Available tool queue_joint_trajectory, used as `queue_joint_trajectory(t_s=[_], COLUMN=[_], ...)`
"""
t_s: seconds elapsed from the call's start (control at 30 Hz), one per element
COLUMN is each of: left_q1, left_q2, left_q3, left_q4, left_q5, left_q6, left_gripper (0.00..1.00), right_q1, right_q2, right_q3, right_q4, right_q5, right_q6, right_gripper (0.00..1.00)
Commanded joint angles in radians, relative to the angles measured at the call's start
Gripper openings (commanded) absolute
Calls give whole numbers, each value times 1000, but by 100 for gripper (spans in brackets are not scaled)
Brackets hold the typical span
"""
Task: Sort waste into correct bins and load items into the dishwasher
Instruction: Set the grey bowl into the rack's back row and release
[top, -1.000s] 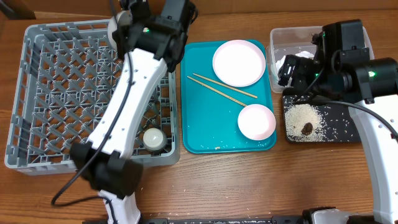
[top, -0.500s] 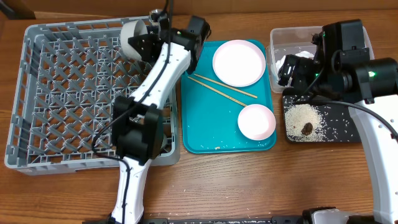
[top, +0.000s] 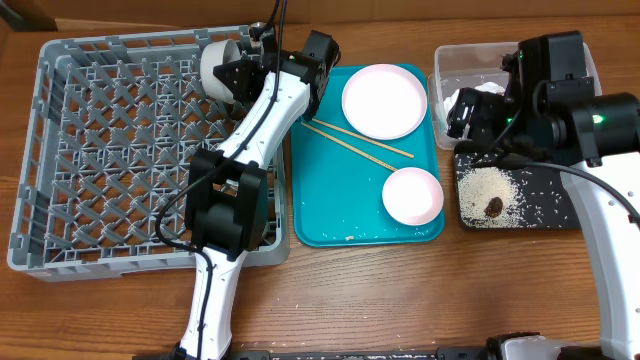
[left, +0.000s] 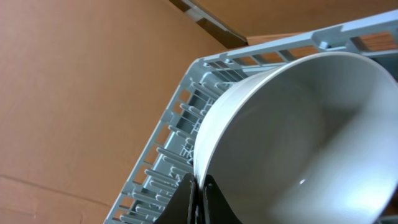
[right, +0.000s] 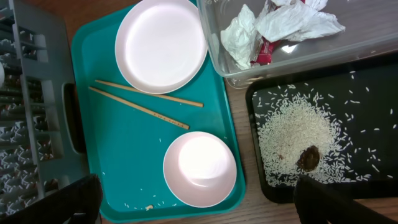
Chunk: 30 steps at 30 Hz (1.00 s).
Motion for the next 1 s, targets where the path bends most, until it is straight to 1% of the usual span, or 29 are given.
queue_joint_trajectory(t_s=[0.0, 0.07, 0.1, 0.17, 0.23, 0.4, 0.47, 0.53, 0.6, 0.73, 0.83, 0.9, 0.97], left_q1=[5, 5, 4, 2, -3, -13, -16, -17, -17, -18, -24, -29, -37], left_q2=[3, 3, 3, 3, 3, 3, 3, 3, 3, 3, 3, 3, 3], left_q3=[1, 1, 1, 2, 2, 2, 2, 2, 2, 3, 5, 13, 32], left_q4=[6, 19, 24, 26, 27, 30, 31, 44, 74, 175, 246, 276, 284], left_q5=[196, 191, 182, 150, 135, 95, 83, 61, 55, 55, 55, 55, 62], left_q6=[36, 37, 36, 44, 82, 179, 190, 190, 204, 308, 373, 402, 408], left_gripper=[4, 4, 7, 14, 25, 39, 44, 51, 58, 63, 75, 84, 87], right_q1=[0, 0, 0, 0, 0, 0, 0, 0, 0, 0, 0, 0, 0], right_q2=[-5, -5, -5, -5, -5, -5, -5, -5, -5, -5, -5, -5, -5], right_q3=[19, 19, 19, 19, 19, 19, 19, 19, 19, 19, 19, 19, 19], right_q4=[5, 5, 5, 5, 5, 5, 5, 5, 5, 5, 5, 5, 5], right_q5=[13, 13, 13, 13, 13, 13, 13, 13, 13, 13, 13, 13, 13], right_q6=[-6, -6, -6, -6, -6, -6, -6, -6, -6, -6, -6, -6, -6], right_gripper=[100, 100, 100, 100, 100, 100, 100, 100, 100, 100, 100, 100, 100])
